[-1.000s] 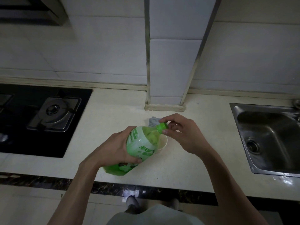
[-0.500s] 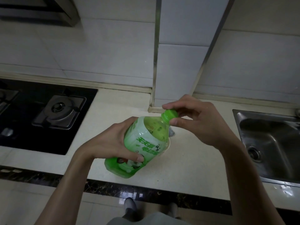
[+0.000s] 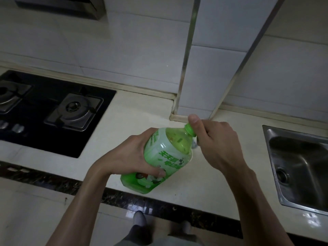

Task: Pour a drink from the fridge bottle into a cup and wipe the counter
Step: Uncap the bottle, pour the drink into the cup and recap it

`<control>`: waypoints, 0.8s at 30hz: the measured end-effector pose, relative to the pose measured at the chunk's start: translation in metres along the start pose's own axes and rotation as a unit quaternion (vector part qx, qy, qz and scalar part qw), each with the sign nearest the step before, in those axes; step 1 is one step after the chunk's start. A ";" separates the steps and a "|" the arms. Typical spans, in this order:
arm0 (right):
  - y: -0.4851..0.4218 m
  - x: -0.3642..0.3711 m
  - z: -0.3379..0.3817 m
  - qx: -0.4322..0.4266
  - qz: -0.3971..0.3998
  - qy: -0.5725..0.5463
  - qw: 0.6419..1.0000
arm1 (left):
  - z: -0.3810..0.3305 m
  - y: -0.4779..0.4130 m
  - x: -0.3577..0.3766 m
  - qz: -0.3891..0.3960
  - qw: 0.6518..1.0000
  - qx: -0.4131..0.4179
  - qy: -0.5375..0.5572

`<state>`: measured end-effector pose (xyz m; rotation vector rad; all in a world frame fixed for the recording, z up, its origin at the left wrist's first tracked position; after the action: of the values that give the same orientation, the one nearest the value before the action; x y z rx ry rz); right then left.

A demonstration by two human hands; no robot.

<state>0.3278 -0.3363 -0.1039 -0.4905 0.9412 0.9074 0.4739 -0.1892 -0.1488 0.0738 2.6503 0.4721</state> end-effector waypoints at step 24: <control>-0.007 -0.013 0.016 -0.063 0.037 -0.084 0.994 | 0.005 0.012 -0.013 -0.024 0.999 0.019 -0.014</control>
<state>0.3377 -0.3345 -0.0842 -0.4799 0.7563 1.0635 0.4873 -0.1776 -0.1438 0.0284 2.6270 0.4011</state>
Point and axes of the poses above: each hand's wrist, its own y-axis away from the middle knuckle, its own x-axis out of the palm, z = x × y, the point moved 4 cm from there along -y, towards the middle knuckle, and after that the axes turned 14 degrees about z, right-handed, at the moved point
